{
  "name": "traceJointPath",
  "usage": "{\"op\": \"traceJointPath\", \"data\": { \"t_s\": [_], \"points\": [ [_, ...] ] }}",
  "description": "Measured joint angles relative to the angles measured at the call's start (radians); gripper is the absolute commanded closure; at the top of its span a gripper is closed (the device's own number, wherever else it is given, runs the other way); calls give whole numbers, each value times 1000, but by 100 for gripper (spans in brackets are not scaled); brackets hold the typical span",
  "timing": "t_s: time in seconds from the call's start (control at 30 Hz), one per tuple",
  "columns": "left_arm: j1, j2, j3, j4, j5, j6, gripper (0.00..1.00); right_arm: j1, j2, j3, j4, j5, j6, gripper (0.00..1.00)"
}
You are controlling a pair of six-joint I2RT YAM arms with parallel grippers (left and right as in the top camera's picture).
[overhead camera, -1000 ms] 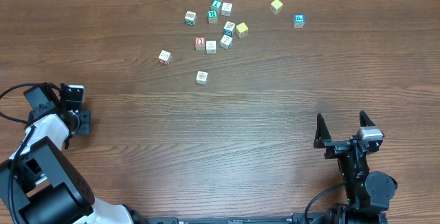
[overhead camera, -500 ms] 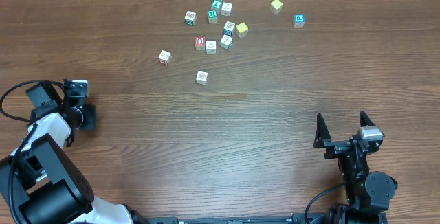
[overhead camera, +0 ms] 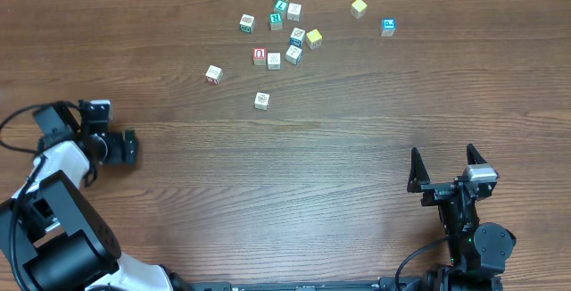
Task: Form a horizontal line
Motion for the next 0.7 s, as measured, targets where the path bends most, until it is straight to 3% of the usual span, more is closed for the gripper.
{"op": "traceJointPath", "data": {
  "t_s": [0.07,0.23,0.43,0.57,0.7],
  "points": [
    [-2,1,71,-58,12,-7,1,0,0,0,0,0,0,0],
    [-29,16,529,-512,93,-19,1,0,0,0,-1,0,0,0],
    [-111,10,898,-741,345,-136,0,0,1,0,0,0,0,0],
    [-175,4,946,-820,484,-169,0,0,1,0,0,0,0,0],
    [-294,9,915,-799,422,-153,0,0,1,0,0,0,0,0]
  ]
}}
